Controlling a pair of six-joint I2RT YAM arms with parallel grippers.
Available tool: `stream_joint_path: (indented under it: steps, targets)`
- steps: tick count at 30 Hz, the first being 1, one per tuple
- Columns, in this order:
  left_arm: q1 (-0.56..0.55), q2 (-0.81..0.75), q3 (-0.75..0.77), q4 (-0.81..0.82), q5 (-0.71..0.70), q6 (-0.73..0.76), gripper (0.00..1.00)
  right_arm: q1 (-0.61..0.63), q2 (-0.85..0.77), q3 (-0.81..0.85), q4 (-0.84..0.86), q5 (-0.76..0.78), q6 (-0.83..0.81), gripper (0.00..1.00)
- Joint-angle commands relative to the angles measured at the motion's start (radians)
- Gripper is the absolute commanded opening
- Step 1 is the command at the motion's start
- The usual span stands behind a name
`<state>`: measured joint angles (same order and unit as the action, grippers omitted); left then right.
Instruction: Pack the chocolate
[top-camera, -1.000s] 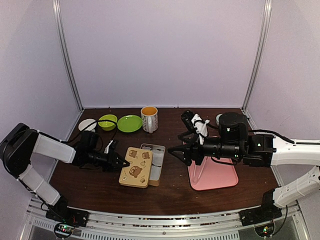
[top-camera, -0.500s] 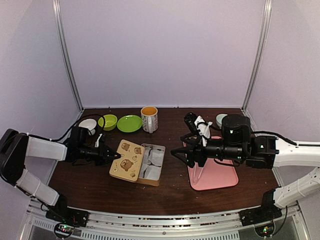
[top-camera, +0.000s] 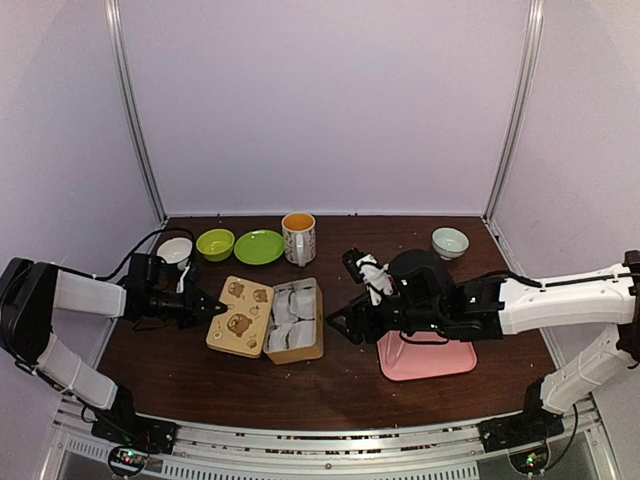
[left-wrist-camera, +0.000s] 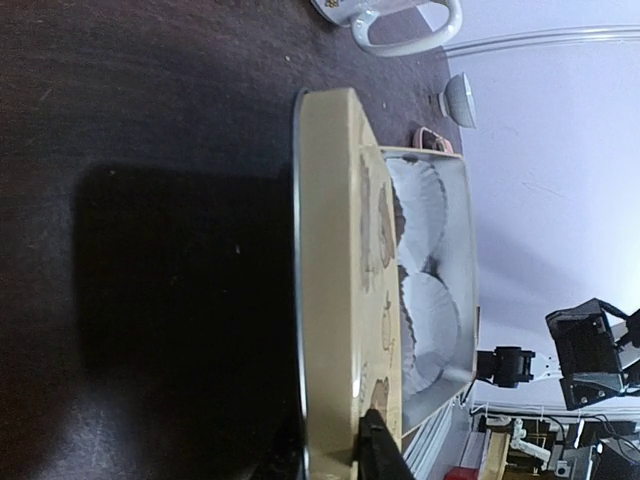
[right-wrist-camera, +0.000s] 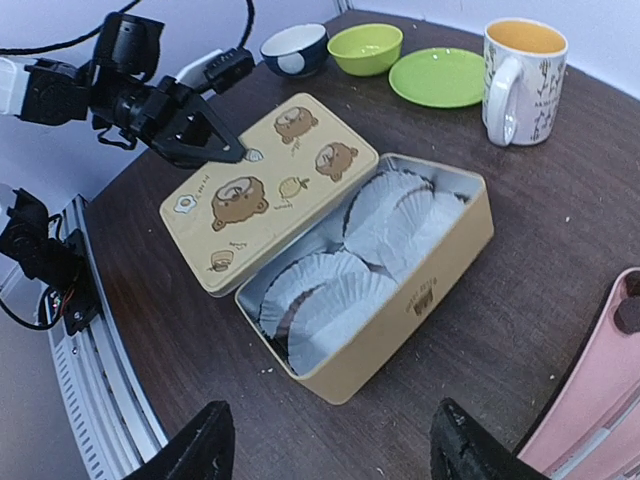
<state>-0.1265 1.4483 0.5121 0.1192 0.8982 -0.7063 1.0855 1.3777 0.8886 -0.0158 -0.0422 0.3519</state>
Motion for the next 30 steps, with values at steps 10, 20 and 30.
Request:
stream_joint_path:
  steps: [10, 20, 30]
  targets:
    - [0.026, -0.005, -0.107, 0.189, 0.034, -0.064, 0.20, -0.005, 0.178, 0.135, -0.078, 0.075, 0.171, 0.69]
    - [-0.040, -0.125, -0.072, 0.178, 0.054, -0.135, 0.21, 0.007, 0.279, 0.268, -0.098, 0.043, 0.168, 0.72]
    - [-0.070, -0.242, -0.001, 0.049, 0.030, -0.126, 0.20, 0.009, 0.382, 0.407, -0.238, 0.174, 0.158, 0.84]
